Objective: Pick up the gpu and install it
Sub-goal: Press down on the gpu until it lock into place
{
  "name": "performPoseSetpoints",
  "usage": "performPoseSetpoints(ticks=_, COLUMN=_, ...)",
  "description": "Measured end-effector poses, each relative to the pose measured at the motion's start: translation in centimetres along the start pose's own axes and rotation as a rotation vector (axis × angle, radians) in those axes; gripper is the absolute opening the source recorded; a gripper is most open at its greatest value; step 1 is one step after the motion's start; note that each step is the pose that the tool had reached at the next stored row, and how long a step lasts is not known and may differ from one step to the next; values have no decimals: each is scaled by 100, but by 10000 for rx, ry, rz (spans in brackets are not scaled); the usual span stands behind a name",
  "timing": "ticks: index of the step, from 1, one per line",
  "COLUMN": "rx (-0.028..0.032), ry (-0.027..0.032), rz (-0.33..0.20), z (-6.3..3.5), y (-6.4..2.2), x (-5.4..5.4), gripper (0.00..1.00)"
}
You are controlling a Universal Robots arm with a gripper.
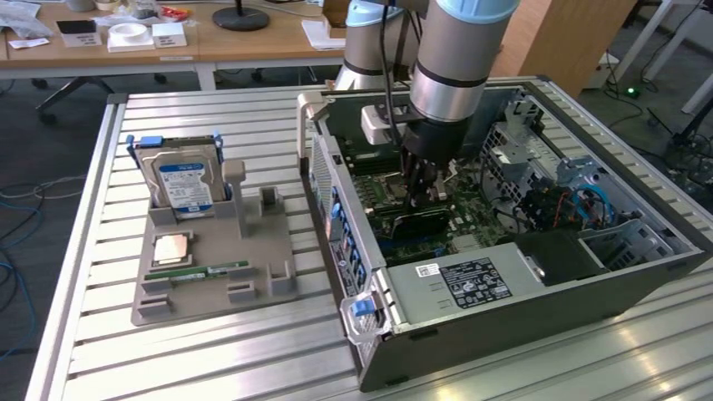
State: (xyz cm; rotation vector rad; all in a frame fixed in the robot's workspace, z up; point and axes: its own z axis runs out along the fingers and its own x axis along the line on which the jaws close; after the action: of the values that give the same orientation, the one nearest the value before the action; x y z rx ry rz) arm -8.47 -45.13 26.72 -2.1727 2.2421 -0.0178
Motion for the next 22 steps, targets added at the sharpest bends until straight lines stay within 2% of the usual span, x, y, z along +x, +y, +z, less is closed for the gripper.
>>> performPoseSetpoints(ticks=22, rx=1, ry=-1, rz=0, z=37, y=1, x=0, gripper=11)
